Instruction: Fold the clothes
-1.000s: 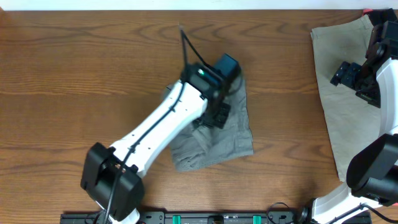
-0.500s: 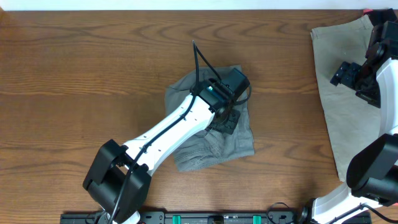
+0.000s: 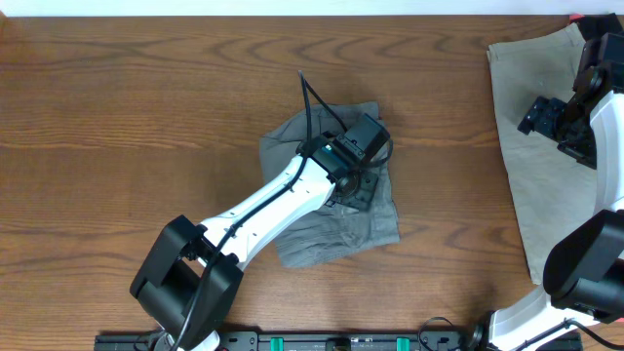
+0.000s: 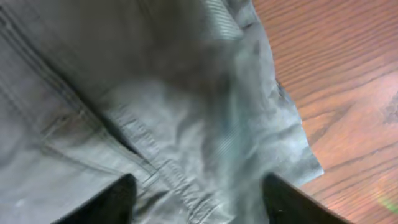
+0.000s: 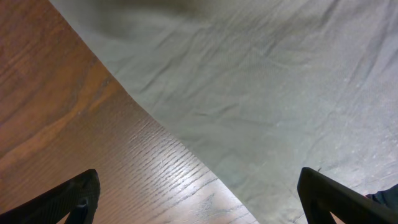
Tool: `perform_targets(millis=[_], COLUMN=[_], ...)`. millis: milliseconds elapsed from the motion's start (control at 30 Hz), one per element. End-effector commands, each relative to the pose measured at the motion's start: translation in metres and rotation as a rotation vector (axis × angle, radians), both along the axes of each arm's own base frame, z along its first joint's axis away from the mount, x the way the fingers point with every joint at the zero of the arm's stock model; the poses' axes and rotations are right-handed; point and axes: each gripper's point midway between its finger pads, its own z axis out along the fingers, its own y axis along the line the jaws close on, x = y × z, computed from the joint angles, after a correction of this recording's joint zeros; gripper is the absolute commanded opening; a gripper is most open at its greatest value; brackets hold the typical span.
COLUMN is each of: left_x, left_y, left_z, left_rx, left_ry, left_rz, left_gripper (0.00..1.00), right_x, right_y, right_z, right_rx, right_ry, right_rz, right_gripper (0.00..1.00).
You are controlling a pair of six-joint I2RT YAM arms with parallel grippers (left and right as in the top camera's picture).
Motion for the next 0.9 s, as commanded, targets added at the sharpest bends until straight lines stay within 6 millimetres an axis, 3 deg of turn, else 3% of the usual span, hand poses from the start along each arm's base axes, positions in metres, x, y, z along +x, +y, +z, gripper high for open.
perform_targets(millis=[0, 267, 300, 400, 500, 633, 867], left_x=[-0.002, -0.006, -0.007, -0.009, -0.013, -0.018, -0.029], left_y=[0.001, -0.003, -0.002, -0.003, -0.001, -0.003, -0.025], left_z=[0.003, 0.037, 0.041, 0.042, 0.029, 0.003, -0.034], left_rx=[-0.004, -0.066, -0.072, -0.08, -0.059, -0.046, -0.105], left_ry=[0.002, -0.021, -0.026, -0.017, 0.008, 0.079, 0.215], left_rz=[0.007, -0.003, -0.003, -0.007, -0.009, 0.03, -0.005], left_gripper=[0.71, 0.7, 0.66, 0.43, 0.23, 0.1, 0.06], right_x=[0.001, 0.001, 0.001, 0.001, 0.001, 0.001, 0.001], right_y=[-0.002, -0.002, -0.002, -0.002, -0.002, -0.002, -0.002], right_z=[0.002, 0.002, 0.002, 0.002, 0.002, 0.002, 0.002], right_rx=[-0.007, -0.007, -0.007, -0.007, -0.007, -0.007, -0.007], right_ry=[-0.006, -0.006, -0.006, -0.006, -0.006, -0.006, -0.006], right_rz=[-0.011, -0.011, -0.011, -0.011, -0.011, -0.011, -0.011], right_gripper=[0.99, 0.99, 0.99, 0.99, 0.99, 0.99, 0.99])
